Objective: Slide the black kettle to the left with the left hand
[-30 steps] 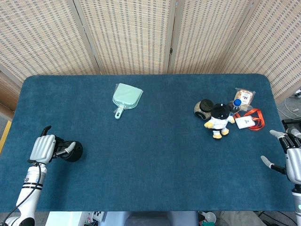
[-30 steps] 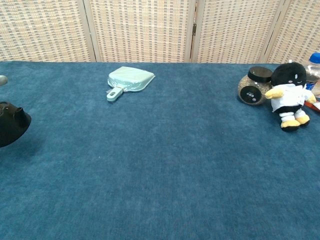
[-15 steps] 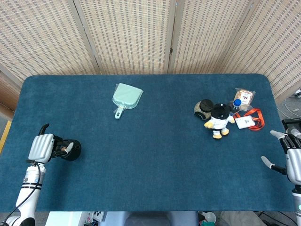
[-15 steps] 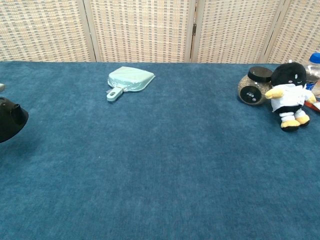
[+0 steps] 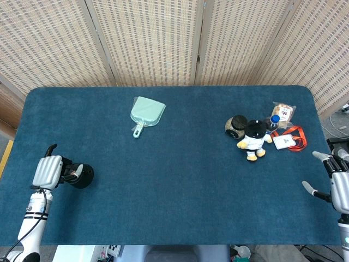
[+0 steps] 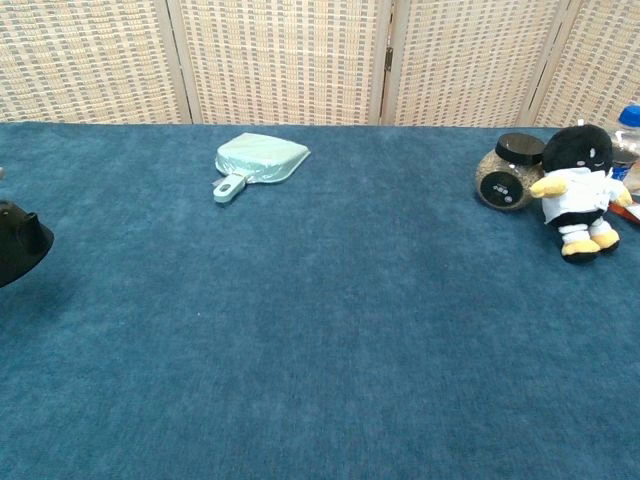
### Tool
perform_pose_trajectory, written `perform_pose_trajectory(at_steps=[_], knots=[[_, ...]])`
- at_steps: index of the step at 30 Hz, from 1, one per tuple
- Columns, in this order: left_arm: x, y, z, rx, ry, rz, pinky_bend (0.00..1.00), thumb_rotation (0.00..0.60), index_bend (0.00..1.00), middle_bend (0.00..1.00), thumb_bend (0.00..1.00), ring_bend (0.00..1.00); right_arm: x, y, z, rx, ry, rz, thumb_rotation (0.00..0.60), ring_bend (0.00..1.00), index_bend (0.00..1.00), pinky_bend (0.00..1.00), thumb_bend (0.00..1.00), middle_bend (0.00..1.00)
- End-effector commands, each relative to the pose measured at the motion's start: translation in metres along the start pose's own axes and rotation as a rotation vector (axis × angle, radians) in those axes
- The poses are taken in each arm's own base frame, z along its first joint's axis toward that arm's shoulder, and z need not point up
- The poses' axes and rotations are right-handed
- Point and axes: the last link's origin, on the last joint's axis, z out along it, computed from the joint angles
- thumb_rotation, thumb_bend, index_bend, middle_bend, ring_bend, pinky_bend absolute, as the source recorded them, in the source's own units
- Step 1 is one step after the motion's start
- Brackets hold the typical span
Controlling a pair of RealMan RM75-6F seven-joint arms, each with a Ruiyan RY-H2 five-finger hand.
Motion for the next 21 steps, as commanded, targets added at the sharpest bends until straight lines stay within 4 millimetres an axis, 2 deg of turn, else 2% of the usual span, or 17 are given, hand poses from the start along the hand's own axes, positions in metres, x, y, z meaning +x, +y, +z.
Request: perform_pose_trajectory(at_steps=[1,3,7,11,21], knots=[[-0.0008,-0.0003,-0.0006,-0.005,-0.005,0.012,0.07,0.442,0.98,1.0,0.32,0.88,0.0,-0.0001,0.0001,0.0,0.0,0.0,0.6,0.22,0.25,0.27,0.11,0.3],[-0.0016,0.0002,-0.0012,-0.008,-0.008,0.013,0.07,0.482,0.98,1.0,0.32,0.88,-0.0002,-0.0001,0.0001,0.0,0.001,0.001,0.6,0.22,0.25,0.27,0.11,0.3],[-0.0024,0.0006,-0.002,-0.017,-0.014,0.028,0.07,0.513,0.98,1.0,0.32,0.88,-0.0007,0.0,-0.0001,-0.001,-0.001,0.002,0.6,0.22,0.25,0.27,0.11,0.3],[-0.003,0.0013,-0.0027,-0.019,-0.012,0.022,0.07,0.504,0.98,1.0,0.32,0.88,-0.0014,0.0,-0.0004,-0.001,-0.003,0.004,0.6,0.22,0.25,0.27,0.11,0.3],[-0.0056,0.0016,-0.0057,-0.031,-0.018,0.058,0.07,0.557,0.97,1.0,0.32,0.88,-0.0025,0.0013,-0.0012,0.0,-0.006,0.008,0.6,0.22,0.25,0.27,0.12,0.3]])
